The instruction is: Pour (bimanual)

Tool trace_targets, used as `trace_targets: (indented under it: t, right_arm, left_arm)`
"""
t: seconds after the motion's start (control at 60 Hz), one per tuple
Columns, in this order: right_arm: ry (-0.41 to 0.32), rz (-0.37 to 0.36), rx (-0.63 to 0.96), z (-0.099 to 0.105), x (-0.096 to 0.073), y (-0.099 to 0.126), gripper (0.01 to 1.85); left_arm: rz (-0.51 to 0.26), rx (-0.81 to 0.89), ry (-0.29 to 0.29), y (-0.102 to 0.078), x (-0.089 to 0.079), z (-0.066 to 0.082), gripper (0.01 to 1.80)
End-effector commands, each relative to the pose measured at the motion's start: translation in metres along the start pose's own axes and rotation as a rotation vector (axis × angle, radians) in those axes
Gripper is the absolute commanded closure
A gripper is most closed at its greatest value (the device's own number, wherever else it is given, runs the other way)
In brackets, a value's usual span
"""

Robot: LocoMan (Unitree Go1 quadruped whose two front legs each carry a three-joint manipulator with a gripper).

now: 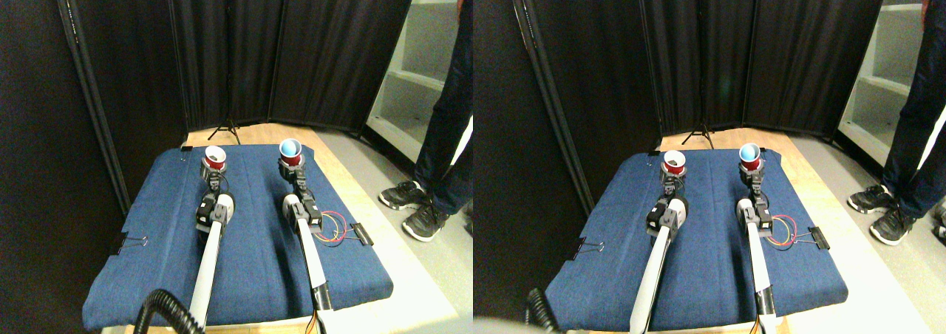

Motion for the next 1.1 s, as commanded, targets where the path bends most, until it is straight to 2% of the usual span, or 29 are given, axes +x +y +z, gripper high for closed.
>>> trace_targets:
  t: [0.017,0.25,0.4,0.483,0.65,1.1]
  right_arm:
    - [0.017,0.062,0.016,-0.004,0.0,0.024,1.53]
    - [0.066,0.066,0.031,-0.008,0.005,0.038,1.53]
    - [0.082,0.047,-0.009,-0.009,0.007,0.047,1.53]
    - [0.104,0.065,-0.045,-0.01,0.009,0.053,1.53]
    - [0.094,0.051,-0.106,-0.013,0.006,0.061,1.53]
    - [0.142,0.121,-0.17,-0.024,0.004,0.086,1.53]
  left_arm:
    - [-0.051,-0.016,0.006,-0.019,-0.001,-0.004,1.48]
    - [-0.022,-0.014,0.042,-0.031,-0.004,-0.009,1.48]
    - [-0.015,0.014,0.077,-0.035,-0.008,-0.015,1.48]
    - [-0.009,0.018,0.093,-0.036,-0.01,-0.018,1.48]
    - [-0.008,0.034,0.097,-0.04,-0.013,-0.023,1.48]
    - [-0.033,0.051,0.133,-0.057,-0.01,-0.03,1.48]
